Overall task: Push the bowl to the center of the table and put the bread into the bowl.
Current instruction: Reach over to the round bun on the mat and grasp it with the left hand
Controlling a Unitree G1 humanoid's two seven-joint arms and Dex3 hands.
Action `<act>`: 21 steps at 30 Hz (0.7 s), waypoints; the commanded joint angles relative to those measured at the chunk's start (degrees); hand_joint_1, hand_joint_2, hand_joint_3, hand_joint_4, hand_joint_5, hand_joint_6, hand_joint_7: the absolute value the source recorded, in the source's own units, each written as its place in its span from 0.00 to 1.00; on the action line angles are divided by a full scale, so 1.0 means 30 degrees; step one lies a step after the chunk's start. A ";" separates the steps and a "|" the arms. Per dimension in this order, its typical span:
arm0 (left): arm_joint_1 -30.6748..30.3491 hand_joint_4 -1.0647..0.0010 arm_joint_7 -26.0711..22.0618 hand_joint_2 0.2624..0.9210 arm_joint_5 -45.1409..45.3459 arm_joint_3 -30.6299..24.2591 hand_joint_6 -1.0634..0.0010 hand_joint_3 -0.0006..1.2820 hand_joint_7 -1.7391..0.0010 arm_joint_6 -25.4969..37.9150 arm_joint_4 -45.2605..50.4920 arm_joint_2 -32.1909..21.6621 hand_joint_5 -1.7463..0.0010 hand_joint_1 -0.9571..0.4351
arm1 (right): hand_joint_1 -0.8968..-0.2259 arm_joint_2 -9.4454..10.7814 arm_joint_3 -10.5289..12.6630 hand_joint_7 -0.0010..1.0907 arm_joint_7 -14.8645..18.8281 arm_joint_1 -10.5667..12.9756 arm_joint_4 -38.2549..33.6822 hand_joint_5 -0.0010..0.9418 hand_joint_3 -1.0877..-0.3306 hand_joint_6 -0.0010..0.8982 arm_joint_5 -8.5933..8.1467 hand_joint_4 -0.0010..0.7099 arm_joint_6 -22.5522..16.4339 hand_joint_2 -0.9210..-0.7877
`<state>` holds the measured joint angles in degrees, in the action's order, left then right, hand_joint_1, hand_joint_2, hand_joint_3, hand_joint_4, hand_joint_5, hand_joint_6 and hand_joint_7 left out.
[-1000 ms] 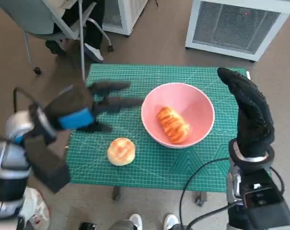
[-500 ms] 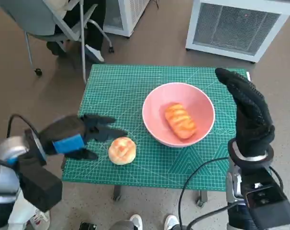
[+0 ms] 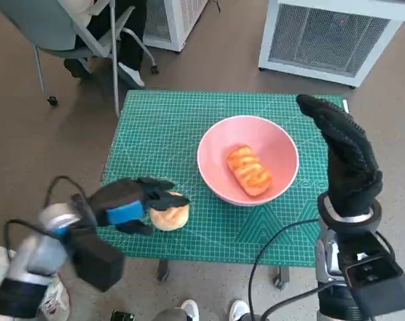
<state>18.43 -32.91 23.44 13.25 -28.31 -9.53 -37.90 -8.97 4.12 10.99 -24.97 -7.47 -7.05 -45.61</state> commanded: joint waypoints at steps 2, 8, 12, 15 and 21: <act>0.0923 0.61 0.1218 0.88 0.1513 0.0935 0.53 0.00 0.99 0.0357 -0.1473 0.0998 1.00 0.59 | 0.80 -0.0181 0.0038 0.80 0.0198 0.0181 -0.0007 0.01 0.71 0.02 -0.0036 0.61 0.0302 0.00; 0.1702 0.63 0.2186 0.89 0.2850 0.1759 0.55 0.00 1.00 0.0959 -0.2908 0.1760 1.00 0.61 | 0.81 -0.0245 0.0111 0.81 0.0165 0.0256 0.0135 0.01 0.71 0.02 0.0095 0.61 0.0345 0.00; 0.2097 0.59 0.2576 0.91 0.3373 0.2126 0.51 0.01 0.99 0.1382 -0.3711 0.1969 0.99 0.67 | 0.81 -0.0298 0.0210 0.82 0.0099 0.0326 0.0167 0.01 0.71 0.02 0.0267 0.61 0.0290 0.00; 0.2309 0.48 0.2553 0.96 0.3634 0.2326 0.41 0.01 0.97 0.1985 -0.4141 0.1969 0.98 0.72 | 0.81 -0.0303 0.0294 0.82 0.0014 0.0420 0.0235 0.01 0.71 0.02 0.0438 0.61 0.0252 0.00; 0.2600 0.39 0.1982 0.99 0.3733 0.2533 0.45 0.11 0.44 0.2913 -0.4392 0.1618 0.60 0.64 | 0.81 -0.0288 0.0451 0.81 -0.0114 0.0585 0.0347 0.01 0.72 0.02 0.0616 0.61 0.0195 0.00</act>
<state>26.60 -25.37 33.50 20.10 -21.88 -21.38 -32.03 -9.27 5.06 10.96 -24.57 -6.66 -6.27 -45.23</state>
